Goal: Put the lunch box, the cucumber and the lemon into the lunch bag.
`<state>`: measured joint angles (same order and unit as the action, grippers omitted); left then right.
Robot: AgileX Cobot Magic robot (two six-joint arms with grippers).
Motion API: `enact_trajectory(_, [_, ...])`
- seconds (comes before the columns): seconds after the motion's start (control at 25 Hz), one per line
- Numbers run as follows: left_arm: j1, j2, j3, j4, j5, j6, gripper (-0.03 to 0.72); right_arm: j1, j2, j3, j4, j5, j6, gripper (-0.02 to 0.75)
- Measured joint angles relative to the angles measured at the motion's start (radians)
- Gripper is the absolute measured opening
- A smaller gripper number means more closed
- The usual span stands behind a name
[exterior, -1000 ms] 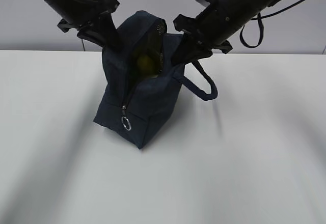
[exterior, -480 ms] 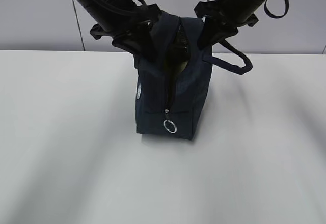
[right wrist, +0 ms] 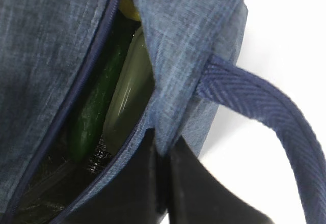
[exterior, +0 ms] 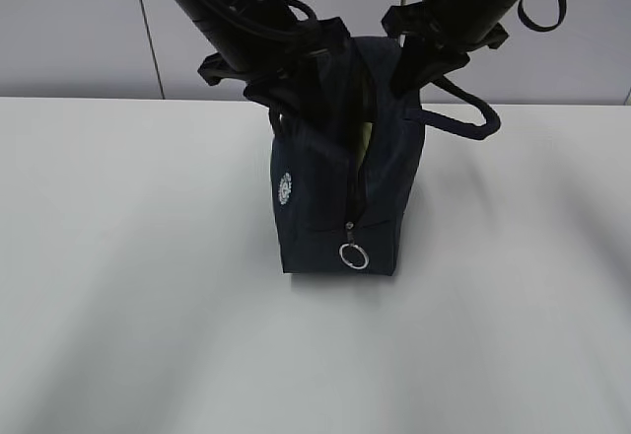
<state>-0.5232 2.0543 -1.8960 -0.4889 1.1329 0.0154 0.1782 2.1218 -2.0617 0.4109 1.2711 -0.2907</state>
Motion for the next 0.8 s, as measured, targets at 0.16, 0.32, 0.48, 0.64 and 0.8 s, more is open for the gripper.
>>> enact_trajectory(0.16, [0.0, 0.0, 0.0, 0.017, 0.0, -0.004, 0.019, 0.0, 0.0, 0.0, 0.0, 0.0, 0.002, 0.006])
enact_trajectory(0.32, [0.0, 0.0, 0.0, 0.03, 0.003, -0.006, 0.02, 0.0, 0.0, 0.0, 0.01, 0.0, 0.002, 0.027])
enact_trajectory(0.48, [-0.001, 0.0, 0.0, 0.03, 0.013, -0.008, 0.024, 0.0, 0.0, 0.0, 0.016, -0.008, 0.002, 0.097])
enact_trajectory(0.64, [-0.002, 0.008, 0.0, 0.028, 0.029, -0.008, 0.057, 0.0, 0.0, -0.005, 0.036, -0.019, 0.002, 0.223])
enact_trajectory(0.8, [-0.002, 0.01, 0.0, 0.026, 0.031, -0.008, 0.183, 0.0, 0.0, -0.005, 0.054, -0.019, 0.002, 0.308])
